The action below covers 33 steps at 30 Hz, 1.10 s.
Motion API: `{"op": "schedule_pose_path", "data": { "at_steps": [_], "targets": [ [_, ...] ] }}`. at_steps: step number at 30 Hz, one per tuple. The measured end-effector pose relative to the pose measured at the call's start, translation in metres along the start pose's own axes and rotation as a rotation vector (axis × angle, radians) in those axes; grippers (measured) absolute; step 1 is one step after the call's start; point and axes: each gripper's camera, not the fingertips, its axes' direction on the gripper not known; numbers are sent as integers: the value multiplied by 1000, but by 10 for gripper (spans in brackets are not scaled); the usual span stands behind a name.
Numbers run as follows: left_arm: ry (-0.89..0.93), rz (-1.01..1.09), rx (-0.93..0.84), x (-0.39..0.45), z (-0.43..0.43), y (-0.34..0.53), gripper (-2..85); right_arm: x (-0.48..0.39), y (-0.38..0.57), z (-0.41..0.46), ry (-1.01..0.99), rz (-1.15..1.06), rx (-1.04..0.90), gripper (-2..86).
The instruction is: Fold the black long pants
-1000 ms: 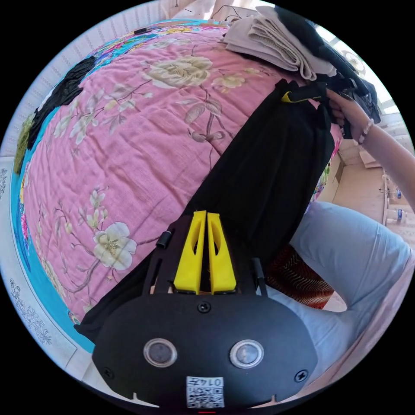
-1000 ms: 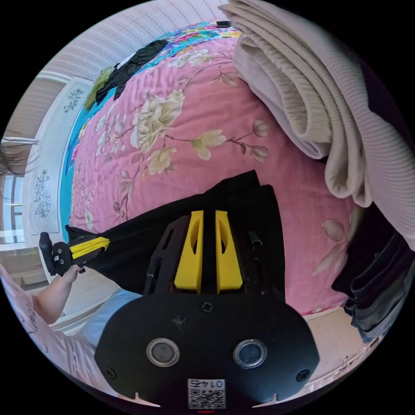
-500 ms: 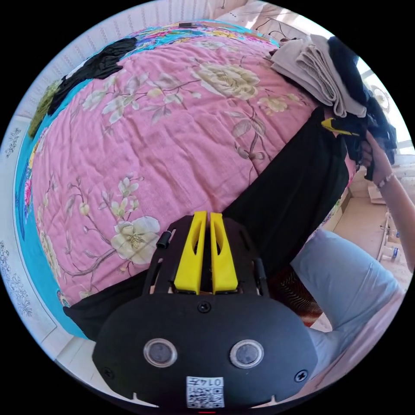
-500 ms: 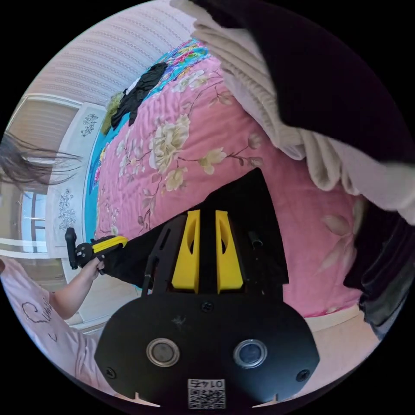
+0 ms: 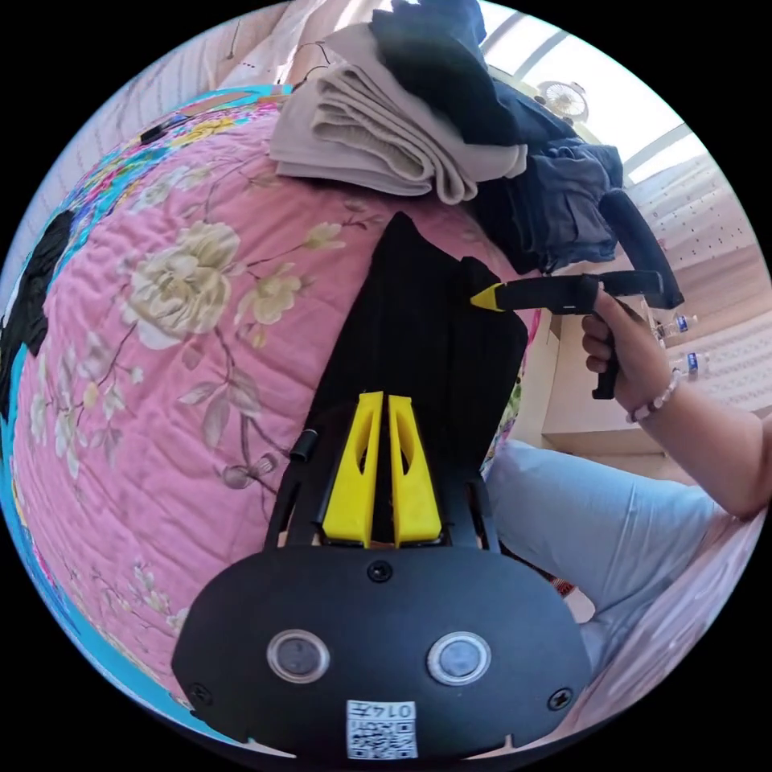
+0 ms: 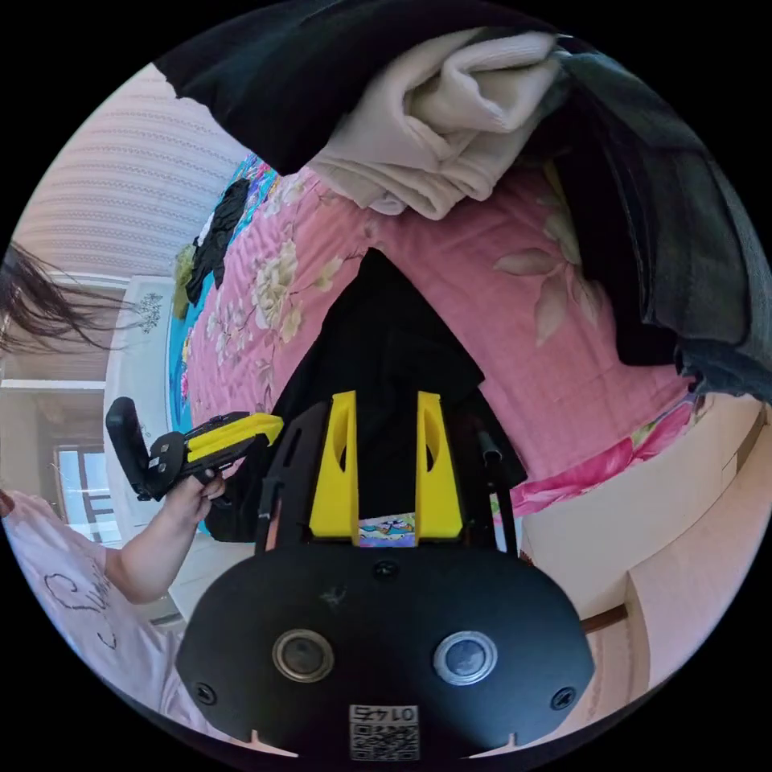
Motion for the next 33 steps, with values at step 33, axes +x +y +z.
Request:
{"op": "schedule_pose_path", "data": {
  "at_steps": [33],
  "targets": [
    [-103,-847,285,-75,-217,433,-9,-448,5,147,119,-1172,-530,-4]
  ]
}}
